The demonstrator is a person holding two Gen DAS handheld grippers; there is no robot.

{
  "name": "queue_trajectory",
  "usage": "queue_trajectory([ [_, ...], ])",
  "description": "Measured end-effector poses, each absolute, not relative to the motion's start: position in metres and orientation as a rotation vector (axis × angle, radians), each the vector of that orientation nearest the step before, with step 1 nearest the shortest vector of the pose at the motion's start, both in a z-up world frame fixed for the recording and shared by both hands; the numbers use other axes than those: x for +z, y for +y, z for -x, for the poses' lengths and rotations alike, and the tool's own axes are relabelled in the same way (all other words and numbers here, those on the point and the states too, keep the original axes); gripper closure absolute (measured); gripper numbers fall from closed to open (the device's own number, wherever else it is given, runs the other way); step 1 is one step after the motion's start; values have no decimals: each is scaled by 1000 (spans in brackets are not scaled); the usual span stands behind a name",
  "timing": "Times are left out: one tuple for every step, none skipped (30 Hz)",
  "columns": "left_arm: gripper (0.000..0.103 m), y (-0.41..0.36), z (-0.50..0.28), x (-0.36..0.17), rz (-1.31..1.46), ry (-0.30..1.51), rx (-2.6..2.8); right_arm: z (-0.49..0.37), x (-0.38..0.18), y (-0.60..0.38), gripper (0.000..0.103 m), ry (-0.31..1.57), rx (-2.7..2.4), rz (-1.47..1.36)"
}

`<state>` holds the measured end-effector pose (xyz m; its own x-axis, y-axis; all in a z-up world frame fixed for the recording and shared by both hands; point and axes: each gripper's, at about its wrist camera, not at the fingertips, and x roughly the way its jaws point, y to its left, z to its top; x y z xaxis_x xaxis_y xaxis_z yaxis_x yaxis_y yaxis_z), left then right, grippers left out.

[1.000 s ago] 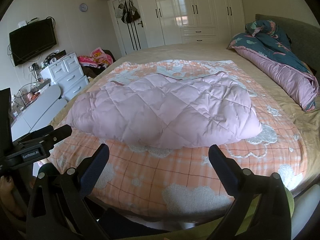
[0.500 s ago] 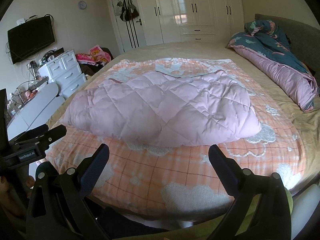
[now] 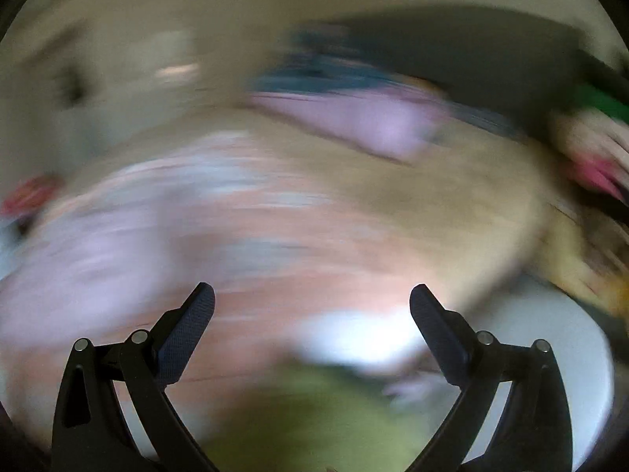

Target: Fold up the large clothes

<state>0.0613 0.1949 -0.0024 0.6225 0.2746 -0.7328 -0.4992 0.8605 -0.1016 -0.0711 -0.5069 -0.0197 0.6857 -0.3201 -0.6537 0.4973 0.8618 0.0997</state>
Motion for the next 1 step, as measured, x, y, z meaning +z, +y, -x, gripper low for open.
queue_trajectory([
  [9,223,-70,-6,311,778,519,79,-35,-542,4,696,-569,-306],
])
